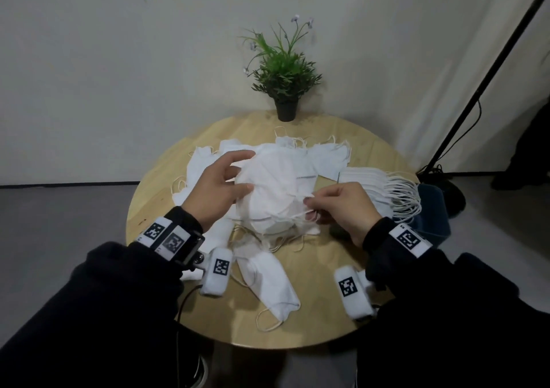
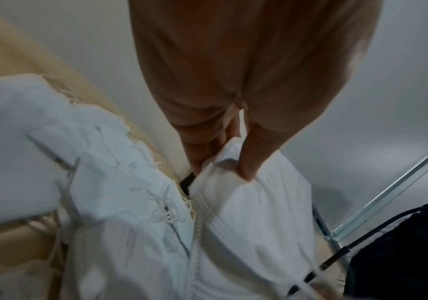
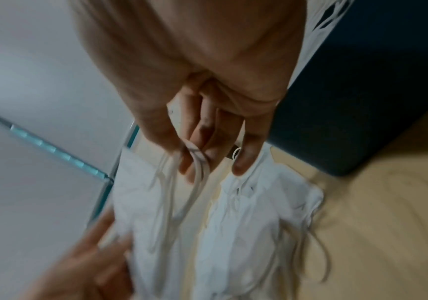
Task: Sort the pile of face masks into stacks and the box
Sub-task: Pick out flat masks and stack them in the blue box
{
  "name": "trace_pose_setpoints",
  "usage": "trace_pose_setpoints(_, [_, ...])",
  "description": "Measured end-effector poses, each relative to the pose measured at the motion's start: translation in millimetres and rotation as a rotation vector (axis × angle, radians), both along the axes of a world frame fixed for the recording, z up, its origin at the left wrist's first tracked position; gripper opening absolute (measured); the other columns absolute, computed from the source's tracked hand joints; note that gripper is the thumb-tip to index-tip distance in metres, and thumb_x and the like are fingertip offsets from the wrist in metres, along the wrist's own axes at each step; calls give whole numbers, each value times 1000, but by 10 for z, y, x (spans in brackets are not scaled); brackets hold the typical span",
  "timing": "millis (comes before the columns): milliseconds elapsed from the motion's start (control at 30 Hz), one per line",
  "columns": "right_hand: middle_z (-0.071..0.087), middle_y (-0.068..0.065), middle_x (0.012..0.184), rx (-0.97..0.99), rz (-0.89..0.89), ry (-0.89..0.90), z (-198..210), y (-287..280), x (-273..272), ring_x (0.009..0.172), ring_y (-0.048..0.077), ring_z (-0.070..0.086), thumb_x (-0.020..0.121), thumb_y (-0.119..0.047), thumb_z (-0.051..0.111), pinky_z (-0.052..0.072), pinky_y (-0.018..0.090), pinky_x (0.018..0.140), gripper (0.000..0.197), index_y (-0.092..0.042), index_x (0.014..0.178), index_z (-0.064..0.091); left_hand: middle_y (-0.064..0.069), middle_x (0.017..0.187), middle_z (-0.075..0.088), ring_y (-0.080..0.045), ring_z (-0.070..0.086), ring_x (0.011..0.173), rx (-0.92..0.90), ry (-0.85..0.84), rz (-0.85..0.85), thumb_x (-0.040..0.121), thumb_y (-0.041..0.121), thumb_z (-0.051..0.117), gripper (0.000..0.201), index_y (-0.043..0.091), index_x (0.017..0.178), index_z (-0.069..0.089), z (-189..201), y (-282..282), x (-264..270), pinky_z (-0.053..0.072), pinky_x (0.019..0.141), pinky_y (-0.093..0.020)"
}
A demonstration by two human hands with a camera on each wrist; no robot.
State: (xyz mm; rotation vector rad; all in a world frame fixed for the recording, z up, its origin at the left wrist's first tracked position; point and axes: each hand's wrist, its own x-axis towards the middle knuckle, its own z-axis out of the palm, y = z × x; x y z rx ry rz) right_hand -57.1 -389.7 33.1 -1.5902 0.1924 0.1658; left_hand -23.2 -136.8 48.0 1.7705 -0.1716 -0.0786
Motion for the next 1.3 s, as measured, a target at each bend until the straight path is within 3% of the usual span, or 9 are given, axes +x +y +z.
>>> trace_pose_setpoints(133, [70, 18, 77, 506, -84, 54, 161, -98, -68, 77, 27, 69, 94, -13, 49, 54, 38, 83, 23, -6, 74, 58, -8, 120, 75, -32, 73, 109, -75, 74, -54, 93, -12, 62, 55, 23, 135, 61, -29, -123, -117, 61, 90, -50])
trace_pose_setpoints(200, [50, 5, 66, 685, -96, 83, 231, -129, -123, 55, 20, 51, 96, -20, 51, 52, 32, 63, 26, -15, 71, 48, -11, 125, 72, -33, 71, 112, -115, 87, -75, 93, -14, 60, 53, 18, 135, 60, -28, -253, -150, 59, 93, -55])
trace_pose_setpoints(267, [43, -1, 68, 523, -96, -6, 215, -229, -145, 50, 11, 35, 94, -25, 70, 37, 24, 47, 25, -15, 80, 52, -15, 128, 70, -36, 69, 116, -156, 91, -75, 92, -17, 57, 54, 15, 135, 59, 3, -404, -158, 60, 92, -54])
trace_pose_setpoints(400, [64, 3, 72, -88, -87, -242, 131, -555, -181, 58, 6, 55, 82, -8, 84, 44, 21, 55, 14, -1, 89, 74, -13, 132, 63, -37, 65, 120, -102, 43, -151, 85, -23, 55, 70, 23, 137, 54, 162, -782, -158, 62, 81, -45])
trace_pose_setpoints(533, [67, -4, 71, -212, -257, -361, 106, -923, -195, 64, 2, 57, 81, -9, 83, 45, 22, 61, 5, -7, 84, 79, 1, 125, 58, -19, 62, 109, 212, -284, -293, 83, -9, 65, 77, 37, 141, 43, 407, -1239, -110, 56, 88, -34])
trace_pose_setpoints(633, [68, -4, 72, -262, -331, -409, 89, -1189, -220, 69, 7, 60, 81, -16, 84, 46, 28, 65, 7, -10, 81, 80, 16, 110, 63, -1, 60, 100, 294, -497, -320, 88, -6, 62, 47, 23, 125, 61, 578, -1580, -19, 47, 87, -17])
trace_pose_setpoints(833, [71, 0, 66, -410, -324, -275, -9, -1546, -258, 62, 11, 65, 81, -14, 85, 54, 28, 65, 8, -17, 78, 79, 7, 105, 73, -10, 64, 99, 567, -646, -380, 84, -4, 64, 34, 20, 104, 76, 344, -1967, 242, 49, 93, -27])
trace_pose_setpoints(1067, [71, -2, 77, -714, -239, -186, -66, -1644, -239, 83, 15, 68, 83, -3, 77, 47, 21, 79, 13, -16, 83, 80, 4, 114, 69, -12, 59, 104, 761, -466, -441, 89, -2, 60, 38, 22, 115, 74, -159, -1971, 225, 45, 92, -25])
trace_pose_setpoints(1300, [69, -4, 81, -765, -323, -224, -147, -1582, -131, 86, 20, 68, 83, 1, 68, 56, 32, 88, 22, -19, 84, 76, -2, 113, 69, -29, 65, 98, 959, -606, -287, 95, 15, 59, 30, 26, 120, 70, -306, -1970, 199, 52, 83, -40])
